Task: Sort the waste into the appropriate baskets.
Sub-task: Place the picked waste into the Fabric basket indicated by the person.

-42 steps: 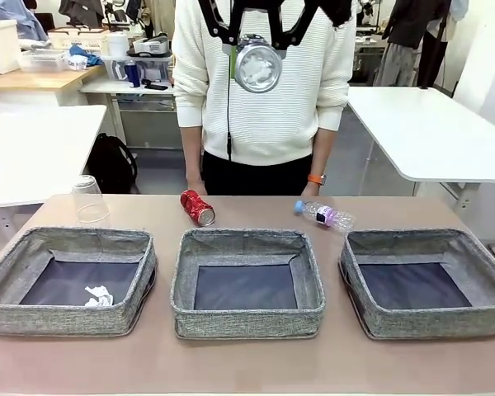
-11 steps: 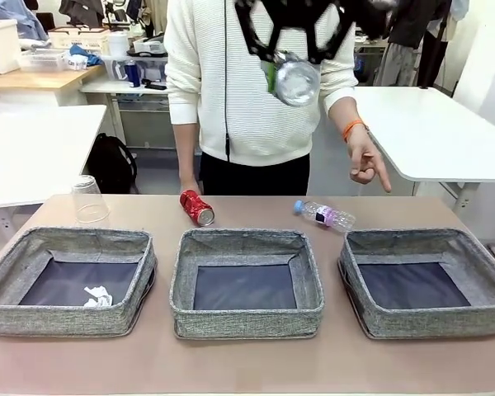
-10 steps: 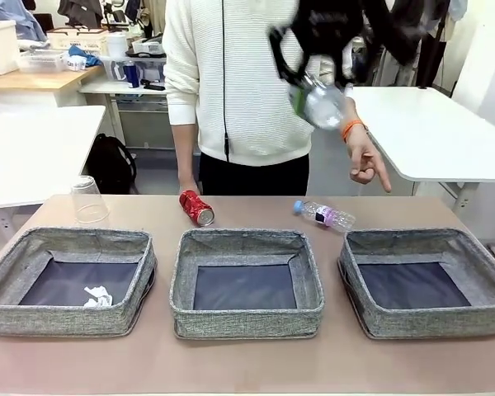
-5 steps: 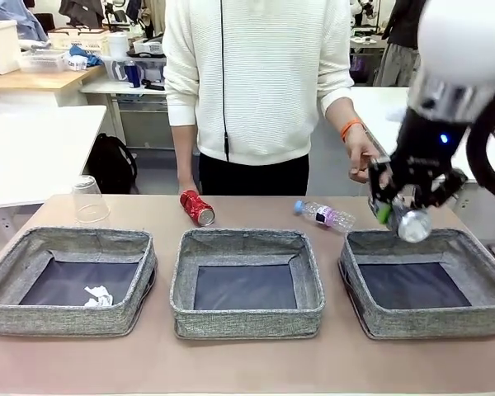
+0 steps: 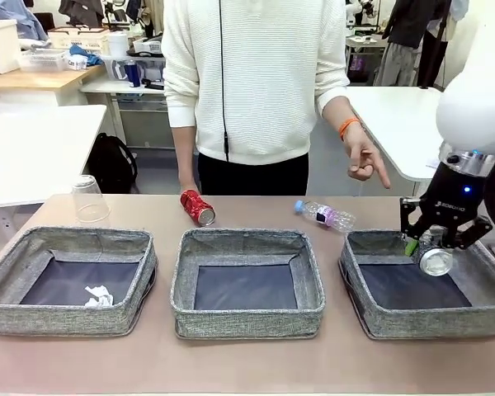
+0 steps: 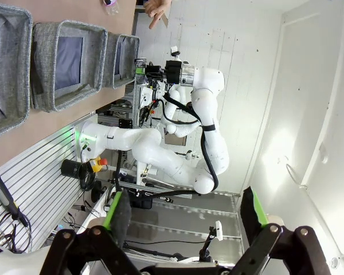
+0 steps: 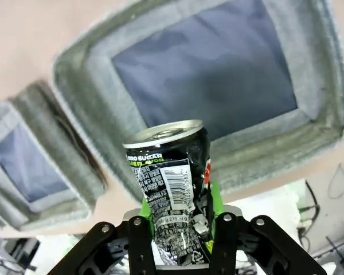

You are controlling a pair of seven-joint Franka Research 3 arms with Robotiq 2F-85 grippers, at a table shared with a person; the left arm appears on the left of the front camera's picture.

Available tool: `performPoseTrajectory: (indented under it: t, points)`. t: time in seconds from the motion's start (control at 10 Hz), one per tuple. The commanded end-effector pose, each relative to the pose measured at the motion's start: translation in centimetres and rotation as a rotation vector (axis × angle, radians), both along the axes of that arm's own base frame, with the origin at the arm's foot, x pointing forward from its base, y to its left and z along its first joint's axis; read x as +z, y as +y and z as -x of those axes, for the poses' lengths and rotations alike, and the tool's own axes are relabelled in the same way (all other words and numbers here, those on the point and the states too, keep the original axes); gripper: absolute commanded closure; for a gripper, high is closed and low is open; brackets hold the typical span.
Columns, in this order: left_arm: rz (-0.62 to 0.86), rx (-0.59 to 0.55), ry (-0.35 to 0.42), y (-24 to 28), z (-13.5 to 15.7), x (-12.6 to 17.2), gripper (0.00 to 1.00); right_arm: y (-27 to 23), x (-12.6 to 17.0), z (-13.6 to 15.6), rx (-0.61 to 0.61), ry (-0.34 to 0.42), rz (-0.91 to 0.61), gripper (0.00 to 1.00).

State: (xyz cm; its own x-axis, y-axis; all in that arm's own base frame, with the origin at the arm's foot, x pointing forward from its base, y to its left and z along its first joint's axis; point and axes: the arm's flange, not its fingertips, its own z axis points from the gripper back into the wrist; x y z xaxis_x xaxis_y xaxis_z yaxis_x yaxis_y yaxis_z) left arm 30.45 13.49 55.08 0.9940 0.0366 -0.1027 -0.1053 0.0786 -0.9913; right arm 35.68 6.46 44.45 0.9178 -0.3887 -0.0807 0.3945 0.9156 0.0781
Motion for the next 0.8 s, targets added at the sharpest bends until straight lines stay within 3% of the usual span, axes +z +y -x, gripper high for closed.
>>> performPoseTrajectory:
  t: [0.0,0.5,0.6,0.7]
  points:
    - [0.016,-0.008,-0.013,0.00,0.08,0.24,0.00,0.28,-0.50,-1.06,-0.085,-0.003,-0.034,0.59]
    - [0.016,-0.008,-0.013,0.00,0.08,0.24,0.00,0.09,-0.93,-1.28,-0.102,0.005,-0.054,0.59]
    - [0.016,-0.008,-0.013,0.00,0.08,0.24,0.00,0.09,-0.90,-1.24,-0.100,0.006,-0.057,0.38]
    - [0.016,-0.008,-0.013,0.00,0.08,0.24,0.00,0.08,-0.84,-1.20,-0.096,0.003,-0.061,0.00]
